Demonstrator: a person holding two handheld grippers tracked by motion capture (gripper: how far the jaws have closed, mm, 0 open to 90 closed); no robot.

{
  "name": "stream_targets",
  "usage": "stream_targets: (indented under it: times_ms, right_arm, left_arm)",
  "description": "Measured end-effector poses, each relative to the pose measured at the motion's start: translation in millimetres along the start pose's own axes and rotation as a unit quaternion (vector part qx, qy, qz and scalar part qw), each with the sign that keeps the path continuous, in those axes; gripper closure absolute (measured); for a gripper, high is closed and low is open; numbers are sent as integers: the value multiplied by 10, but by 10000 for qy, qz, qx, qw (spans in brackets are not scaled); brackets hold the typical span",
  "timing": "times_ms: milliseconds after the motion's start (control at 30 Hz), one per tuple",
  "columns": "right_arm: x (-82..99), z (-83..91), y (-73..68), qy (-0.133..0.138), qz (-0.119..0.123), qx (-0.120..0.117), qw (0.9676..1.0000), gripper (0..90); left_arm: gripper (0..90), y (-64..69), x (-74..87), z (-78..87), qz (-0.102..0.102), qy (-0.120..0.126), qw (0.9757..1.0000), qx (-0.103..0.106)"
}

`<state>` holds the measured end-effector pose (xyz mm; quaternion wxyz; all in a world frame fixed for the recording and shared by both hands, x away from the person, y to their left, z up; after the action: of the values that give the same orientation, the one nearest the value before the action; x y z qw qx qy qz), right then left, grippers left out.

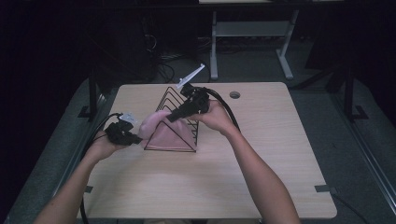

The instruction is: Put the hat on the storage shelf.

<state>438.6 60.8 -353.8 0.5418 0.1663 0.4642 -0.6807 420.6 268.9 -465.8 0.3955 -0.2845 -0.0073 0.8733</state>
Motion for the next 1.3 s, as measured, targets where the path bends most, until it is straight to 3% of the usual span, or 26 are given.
stream_targets:
  times_ms: [100,200,400,567,667,767,1100,1300]
  right_arm:
    - [26,-14,14,-13,46,-11,10000,793]
    - [54,-33,6,-19,-55,-41,10000,793]
    - [80,-44,16,16,-11,-63,10000,780]
    - [90,-10,-4,105,-8,-38,9999,678]
    - [106,60,-34,249,-1,-8,9997,588]
    - [151,170,-63,388,59,79,9992,553]
    - [327,575,-41,686,-238,482,9962,430]
    - [475,732,-10,723,-389,722,9940,387]
  left_arm:
    - [844,-13,3,-13,26,-28,10000,-24]
    - [848,-26,3,-26,90,-47,9999,-57]
    - [849,-17,10,-38,37,-101,9999,-58]
    - [824,-5,4,-5,72,-56,10000,-20]
    - [780,2,0,20,108,-22,9999,6]
    - [742,13,-3,67,109,38,9999,33]
    - [639,24,-5,182,281,230,9993,67]
    - [591,35,21,194,354,268,9990,98]
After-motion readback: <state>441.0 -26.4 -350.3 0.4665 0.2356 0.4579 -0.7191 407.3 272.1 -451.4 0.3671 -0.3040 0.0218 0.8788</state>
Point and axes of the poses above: each handheld gripper's, and its own axes: z roughly backward along the jaws, x roughly out of its underside, y roughly to its right, the point moved 7 cm from there along -z, roughly forward along the jaws, and after that the axes turned 14 degrees about -x, right-handed, at the moved point
